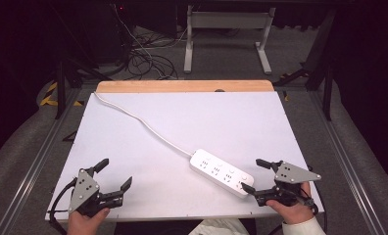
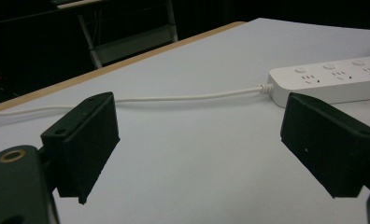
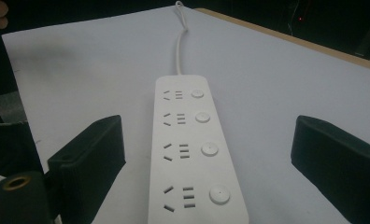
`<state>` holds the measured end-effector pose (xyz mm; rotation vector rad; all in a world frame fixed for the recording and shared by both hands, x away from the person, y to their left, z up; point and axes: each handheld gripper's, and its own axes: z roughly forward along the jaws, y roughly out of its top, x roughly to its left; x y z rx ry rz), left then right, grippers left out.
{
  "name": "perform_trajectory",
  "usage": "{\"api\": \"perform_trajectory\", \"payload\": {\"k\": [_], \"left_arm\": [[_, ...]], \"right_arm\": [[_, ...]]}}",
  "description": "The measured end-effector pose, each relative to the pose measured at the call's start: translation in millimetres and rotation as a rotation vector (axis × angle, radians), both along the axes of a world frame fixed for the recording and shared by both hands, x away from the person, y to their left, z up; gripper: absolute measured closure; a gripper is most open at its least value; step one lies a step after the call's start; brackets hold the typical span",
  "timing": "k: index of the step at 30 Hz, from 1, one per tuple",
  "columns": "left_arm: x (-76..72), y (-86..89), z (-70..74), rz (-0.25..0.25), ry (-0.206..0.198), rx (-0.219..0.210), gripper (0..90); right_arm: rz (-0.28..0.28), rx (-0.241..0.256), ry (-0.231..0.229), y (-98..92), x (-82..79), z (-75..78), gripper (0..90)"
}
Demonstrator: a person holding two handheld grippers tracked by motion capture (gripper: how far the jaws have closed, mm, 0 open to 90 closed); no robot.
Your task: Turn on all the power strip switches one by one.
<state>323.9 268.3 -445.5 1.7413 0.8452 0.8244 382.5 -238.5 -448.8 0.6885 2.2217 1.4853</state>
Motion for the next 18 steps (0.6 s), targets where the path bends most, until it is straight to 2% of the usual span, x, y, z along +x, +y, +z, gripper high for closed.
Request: {"api": "perform_trajectory", "payload": {"k": [11, 13, 18], "left_arm": [[-1.7, 2.1, 0.9, 0.016, -0.013, 0.005, 12.0], [-1.7, 2.2, 1.0, 0.014, -0.014, 0.008, 12.0], [-2.2, 1.6, 1.0, 0.016, -0.015, 0.009, 12.0]], "right_arm": [[0.004, 0.001, -0.005, 0.3, -1.0, 1.2, 10.7], [0.012, -0.009, -0.006, 0.3, -1.7, 2.1, 17.1], [0.024, -0.013, -0.015, 1.2, -3.1, 4.1, 22.2]]}}
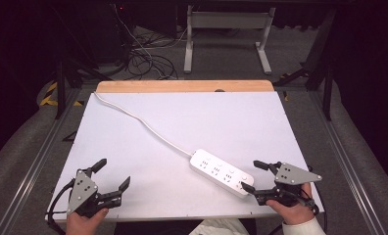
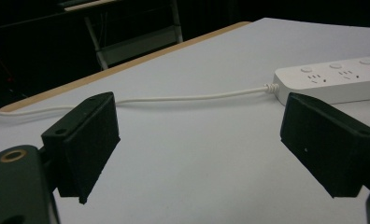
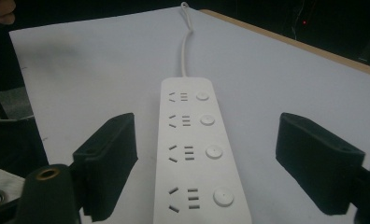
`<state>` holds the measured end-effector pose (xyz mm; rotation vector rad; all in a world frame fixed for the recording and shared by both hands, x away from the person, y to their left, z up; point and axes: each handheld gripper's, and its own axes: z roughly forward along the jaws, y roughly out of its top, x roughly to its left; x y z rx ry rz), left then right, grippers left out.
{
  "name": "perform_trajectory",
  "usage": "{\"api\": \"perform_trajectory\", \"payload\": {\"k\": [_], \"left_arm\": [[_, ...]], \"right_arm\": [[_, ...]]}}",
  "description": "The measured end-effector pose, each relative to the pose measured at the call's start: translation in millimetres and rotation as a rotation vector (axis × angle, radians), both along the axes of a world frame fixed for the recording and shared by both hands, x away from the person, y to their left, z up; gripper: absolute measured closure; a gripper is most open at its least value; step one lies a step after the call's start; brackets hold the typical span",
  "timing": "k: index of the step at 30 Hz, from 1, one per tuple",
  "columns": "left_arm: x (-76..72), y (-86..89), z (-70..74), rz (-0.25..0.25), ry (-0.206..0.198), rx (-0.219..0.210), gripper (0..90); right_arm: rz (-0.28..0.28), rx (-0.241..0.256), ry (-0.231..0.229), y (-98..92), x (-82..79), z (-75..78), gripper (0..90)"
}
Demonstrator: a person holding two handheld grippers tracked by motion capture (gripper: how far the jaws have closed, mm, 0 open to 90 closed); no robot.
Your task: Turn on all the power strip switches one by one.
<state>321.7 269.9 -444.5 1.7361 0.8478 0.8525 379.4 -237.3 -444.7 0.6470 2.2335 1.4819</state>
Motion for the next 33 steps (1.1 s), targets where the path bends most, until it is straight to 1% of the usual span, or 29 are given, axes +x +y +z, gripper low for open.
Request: {"api": "perform_trajectory", "payload": {"k": [7, 8, 10, 17, 23, 25, 26, 30, 33], "left_arm": [[-0.5, 0.2, 0.0, 0.004, 0.004, -0.004, 12.0], [-0.3, 0.2, 0.0, 0.004, 0.003, -0.003, 12.0], [-0.3, 0.1, -0.2, 0.004, 0.005, 0.000, 12.0], [0.1, 0.3, -0.3, 0.005, 0.006, 0.001, 12.0], [0.6, 0.7, -0.8, 0.002, 0.008, 0.002, 12.0], [0.5, 0.6, -0.8, 0.002, 0.010, 0.000, 12.0], [0.2, 0.7, -0.7, 0.001, 0.011, -0.002, 12.0], [0.3, 1.2, -0.7, 0.002, 0.011, -0.002, 12.0], [0.8, 1.2, -1.1, 0.002, 0.013, -0.003, 12.0]], "right_arm": [[-0.005, -0.012, -0.002, 1.4, 2.0, 6.1, 25.8], [-0.004, -0.026, 0.006, 4.0, 5.5, 10.2, 28.7], [0.004, -0.032, 0.010, 5.8, 8.5, 13.0, 30.3], [0.004, -0.031, 0.018, 10.6, 15.5, 20.3, 30.4], [0.013, -0.050, 0.040, 16.6, 23.6, 22.8, 35.3], [0.011, -0.052, 0.038, 17.5, 24.9, 24.0, 35.5], [0.015, -0.053, 0.037, 19.3, 27.6, 27.0, 37.1], [0.015, -0.059, 0.037, 22.4, 33.1, 29.9, 37.9], [0.012, -0.064, 0.046, 24.0, 37.4, 30.2, 37.9]]}}
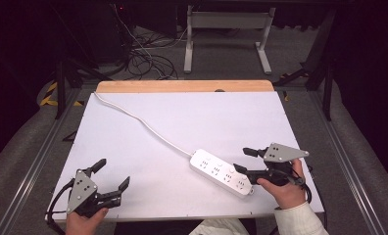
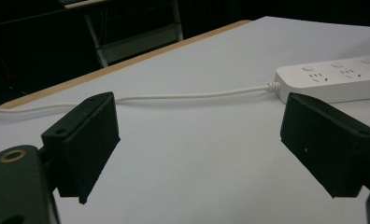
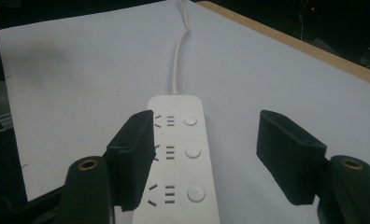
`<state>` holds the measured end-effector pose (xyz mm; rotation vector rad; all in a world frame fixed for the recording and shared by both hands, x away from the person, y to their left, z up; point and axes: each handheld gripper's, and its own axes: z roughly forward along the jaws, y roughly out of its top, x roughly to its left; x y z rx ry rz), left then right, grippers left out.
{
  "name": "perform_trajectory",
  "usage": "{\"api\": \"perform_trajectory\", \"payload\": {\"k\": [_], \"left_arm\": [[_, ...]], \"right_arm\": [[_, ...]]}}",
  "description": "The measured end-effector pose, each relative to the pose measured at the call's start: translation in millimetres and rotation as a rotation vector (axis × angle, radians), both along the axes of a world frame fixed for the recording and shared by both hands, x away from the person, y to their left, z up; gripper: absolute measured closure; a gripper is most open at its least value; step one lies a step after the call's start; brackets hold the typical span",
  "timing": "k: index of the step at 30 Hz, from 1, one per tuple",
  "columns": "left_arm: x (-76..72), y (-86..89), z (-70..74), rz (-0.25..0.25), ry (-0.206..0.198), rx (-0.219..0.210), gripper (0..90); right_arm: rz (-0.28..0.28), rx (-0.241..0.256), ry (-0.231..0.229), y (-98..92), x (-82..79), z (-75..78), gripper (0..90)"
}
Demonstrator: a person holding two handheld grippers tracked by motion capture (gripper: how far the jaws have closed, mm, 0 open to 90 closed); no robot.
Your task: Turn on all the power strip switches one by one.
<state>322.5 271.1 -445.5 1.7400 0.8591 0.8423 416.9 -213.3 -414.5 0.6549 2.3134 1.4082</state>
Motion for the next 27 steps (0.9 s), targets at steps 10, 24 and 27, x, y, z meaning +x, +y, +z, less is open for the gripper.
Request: {"api": "perform_trajectory", "payload": {"k": [10, 24, 27], "left_arm": [[0.8, 0.5, -0.2, 0.000, 0.002, 0.004, 11.9], [-0.1, 0.8, 0.1, 0.005, -0.001, -0.002, 11.9], [0.0, 0.6, -0.2, 0.004, 0.000, 0.003, 11.9]], "right_arm": [[-0.003, -0.029, 0.028, 8.3, 9.1, 3.7, 45.0], [0.055, -0.089, 0.044, 20.3, 12.8, 14.0, 60.7], [0.067, -0.115, 0.123, 22.1, 12.7, 17.0, 69.8]]}}
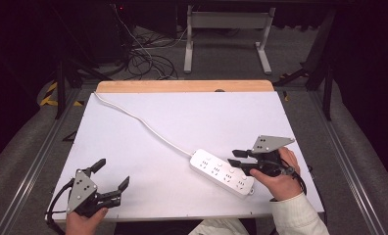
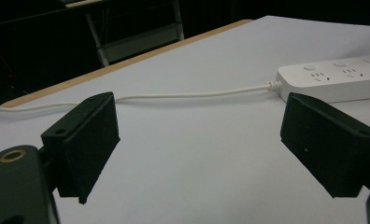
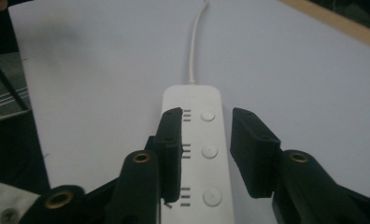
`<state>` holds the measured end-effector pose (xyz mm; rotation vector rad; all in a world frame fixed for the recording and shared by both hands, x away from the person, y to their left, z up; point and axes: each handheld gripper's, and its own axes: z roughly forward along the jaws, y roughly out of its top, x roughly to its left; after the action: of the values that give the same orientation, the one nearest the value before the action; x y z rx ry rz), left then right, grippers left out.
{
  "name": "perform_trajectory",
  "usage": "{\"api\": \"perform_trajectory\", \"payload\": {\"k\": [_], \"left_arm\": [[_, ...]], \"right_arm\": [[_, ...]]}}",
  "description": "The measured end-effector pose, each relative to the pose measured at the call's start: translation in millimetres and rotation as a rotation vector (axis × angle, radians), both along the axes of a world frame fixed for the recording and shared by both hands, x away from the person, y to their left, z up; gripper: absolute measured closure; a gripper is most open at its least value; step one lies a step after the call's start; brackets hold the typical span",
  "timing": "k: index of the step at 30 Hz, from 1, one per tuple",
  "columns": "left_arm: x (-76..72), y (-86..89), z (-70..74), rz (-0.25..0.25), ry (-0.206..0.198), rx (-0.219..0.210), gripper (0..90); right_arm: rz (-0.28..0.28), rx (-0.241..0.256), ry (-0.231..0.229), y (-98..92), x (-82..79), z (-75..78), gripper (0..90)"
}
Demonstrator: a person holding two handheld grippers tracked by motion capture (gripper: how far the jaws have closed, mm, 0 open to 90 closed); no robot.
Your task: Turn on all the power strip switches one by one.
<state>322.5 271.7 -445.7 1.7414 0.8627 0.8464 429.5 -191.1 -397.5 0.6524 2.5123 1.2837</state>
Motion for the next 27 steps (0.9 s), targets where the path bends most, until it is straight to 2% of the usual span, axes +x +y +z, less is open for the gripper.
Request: {"api": "perform_trajectory", "payload": {"k": [2, 3, 4, 6, 12, 18, 24, 27], "left_arm": [[0.2, 0.5, 0.1, 0.000, 0.000, 0.002, 11.9], [0.2, 0.5, 0.1, 0.000, 0.000, 0.002, 11.9], [0.2, 0.7, 0.1, 0.001, 0.000, 0.003, 11.9], [-0.1, 0.5, 0.0, 0.000, 0.001, -0.001, 11.9], [-0.1, 0.2, 0.1, -0.003, -0.002, 0.004, 11.9], [-0.3, -0.2, -0.1, 0.000, 0.001, 0.002, 11.9], [-0.4, -0.1, -0.1, 0.000, 0.000, 0.002, 11.9], [-0.3, 0.2, 0.0, -0.001, 0.000, 0.005, 11.9]], "right_arm": [[-0.006, -0.045, 0.029, 0.9, 0.1, 0.4, 75.1], [-0.006, -0.045, 0.029, 0.9, 0.1, 0.4, 75.1], [-0.007, -0.077, 0.049, 3.1, 0.1, -0.7, 85.4], [0.001, -0.101, 0.065, 4.8, 0.0, -1.8, 90.0], [-0.049, -0.208, 0.115, 6.7, 2.5, -6.7, 90.0], [-0.072, -0.308, 0.168, 7.9, 7.0, -14.6, 90.0], [-0.103, -0.381, 0.206, 8.8, 9.4, -20.4, 90.0], [-0.109, -0.400, 0.225, 9.2, 9.9, -22.4, 90.0]]}}
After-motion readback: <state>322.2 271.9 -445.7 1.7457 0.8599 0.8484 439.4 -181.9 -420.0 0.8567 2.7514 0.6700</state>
